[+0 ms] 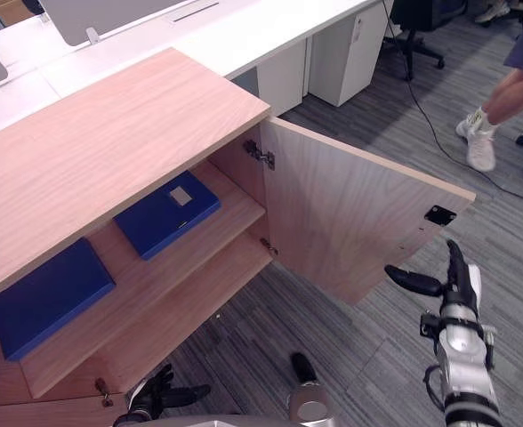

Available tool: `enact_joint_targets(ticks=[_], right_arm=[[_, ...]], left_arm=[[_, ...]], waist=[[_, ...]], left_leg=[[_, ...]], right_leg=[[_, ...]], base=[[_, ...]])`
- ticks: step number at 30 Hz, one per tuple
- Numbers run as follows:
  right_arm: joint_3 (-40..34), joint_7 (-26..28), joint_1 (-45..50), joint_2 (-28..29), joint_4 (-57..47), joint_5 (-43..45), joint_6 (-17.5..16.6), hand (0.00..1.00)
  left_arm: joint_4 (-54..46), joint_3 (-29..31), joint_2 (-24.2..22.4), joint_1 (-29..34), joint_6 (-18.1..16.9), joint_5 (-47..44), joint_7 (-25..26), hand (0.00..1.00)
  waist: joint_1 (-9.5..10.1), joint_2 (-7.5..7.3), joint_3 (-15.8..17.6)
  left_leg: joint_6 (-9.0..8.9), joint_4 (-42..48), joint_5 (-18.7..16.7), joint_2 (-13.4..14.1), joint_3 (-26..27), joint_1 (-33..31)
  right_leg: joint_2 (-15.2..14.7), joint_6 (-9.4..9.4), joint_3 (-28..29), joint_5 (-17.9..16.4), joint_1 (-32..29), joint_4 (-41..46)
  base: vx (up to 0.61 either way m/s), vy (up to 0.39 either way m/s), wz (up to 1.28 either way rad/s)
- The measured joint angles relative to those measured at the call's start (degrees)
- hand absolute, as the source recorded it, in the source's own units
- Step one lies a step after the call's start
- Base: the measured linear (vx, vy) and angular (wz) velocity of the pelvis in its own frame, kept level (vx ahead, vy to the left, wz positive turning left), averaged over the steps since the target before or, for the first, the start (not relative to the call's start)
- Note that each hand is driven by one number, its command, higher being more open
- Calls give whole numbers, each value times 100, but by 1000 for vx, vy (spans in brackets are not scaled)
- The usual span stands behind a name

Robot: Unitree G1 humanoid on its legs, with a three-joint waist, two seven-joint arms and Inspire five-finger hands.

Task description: Walk over to the cabinet, pick up the folder, carry it to the office cabinet, place the folder inside the office cabinet, then close the office cabinet door

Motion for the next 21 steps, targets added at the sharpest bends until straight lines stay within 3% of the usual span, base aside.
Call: enact_joint_targets(ticks=[5, 8, 15, 21], right_arm=[[128, -39, -190, -54, -124, 57, 13, 100], [139, -82, 263, -50, -1066, 467, 14, 100], [485, 312, 2484, 642, -4142, 1892, 3, 100], [1498, 1011, 4038, 72, -5444, 2824, -8, 100]], left_arm=[[4, -37, -61, 43, -1, 0, 5, 100], [1, -11, -111, 35, -13, 33, 4, 100], [24, 76, -277, -10, -21, 287, 4, 100], [341, 49, -175, -214, -44, 407, -100, 100]], waist=[[9, 56, 48], [-45, 72, 66], [-292, -9, 125], [-400, -223, 168]], left_leg=[[-19, 70, -37, 55, 34, -42], [-23, 74, -39, 89, 54, -73], [-46, 87, -51, 229, 137, 72], [-144, 293, -163, 292, 137, 79]], right_leg=[[52, -20, 29, 20, -40, -27], [93, -28, 56, 47, -68, -49], [204, -42, 224, 177, 51, -131], [241, -124, 304, 216, 106, -150]], base=[[-9, -45, -6], [17, -55, -8], [3, -79, -16], [-93, -86, -13]])
